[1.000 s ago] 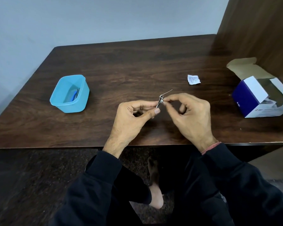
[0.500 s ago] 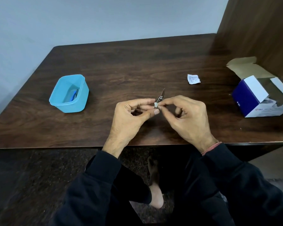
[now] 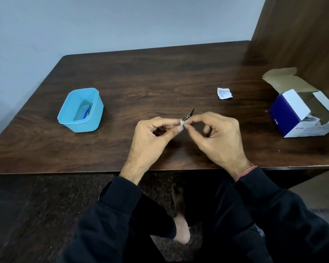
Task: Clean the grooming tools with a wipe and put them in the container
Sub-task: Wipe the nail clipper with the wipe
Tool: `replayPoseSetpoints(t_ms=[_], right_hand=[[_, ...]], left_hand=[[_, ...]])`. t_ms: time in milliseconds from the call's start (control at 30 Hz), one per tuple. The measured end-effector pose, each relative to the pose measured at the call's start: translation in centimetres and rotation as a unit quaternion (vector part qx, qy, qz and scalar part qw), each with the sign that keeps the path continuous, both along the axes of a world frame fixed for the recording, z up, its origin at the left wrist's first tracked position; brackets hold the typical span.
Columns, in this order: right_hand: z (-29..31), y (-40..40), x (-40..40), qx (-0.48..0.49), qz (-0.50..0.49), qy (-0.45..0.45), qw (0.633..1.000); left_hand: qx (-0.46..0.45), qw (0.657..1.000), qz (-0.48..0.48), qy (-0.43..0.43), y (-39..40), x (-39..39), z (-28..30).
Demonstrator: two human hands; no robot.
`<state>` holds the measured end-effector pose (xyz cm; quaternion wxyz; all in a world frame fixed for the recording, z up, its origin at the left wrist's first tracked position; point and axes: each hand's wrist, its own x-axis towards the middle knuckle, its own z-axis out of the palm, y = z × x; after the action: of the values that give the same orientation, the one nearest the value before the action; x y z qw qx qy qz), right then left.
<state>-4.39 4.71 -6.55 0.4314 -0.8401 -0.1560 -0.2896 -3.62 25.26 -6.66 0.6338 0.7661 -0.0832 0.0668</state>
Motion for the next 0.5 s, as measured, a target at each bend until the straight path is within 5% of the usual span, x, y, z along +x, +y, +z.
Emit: replayPoseSetpoints(t_ms=[233, 500], right_hand=[[0.4, -0.5, 0.4, 0.096, -0.049, 0.065, 0.992], [0.7, -1.2, 1.2, 0.21, 0.049, 0.175, 0.961]], left_hand=[[-0.022, 0.999, -0.003, 0.024, 0.1, 0.2, 0.0], [-0.022, 0.999, -0.034, 0.029, 0.3, 0.1, 0.1]])
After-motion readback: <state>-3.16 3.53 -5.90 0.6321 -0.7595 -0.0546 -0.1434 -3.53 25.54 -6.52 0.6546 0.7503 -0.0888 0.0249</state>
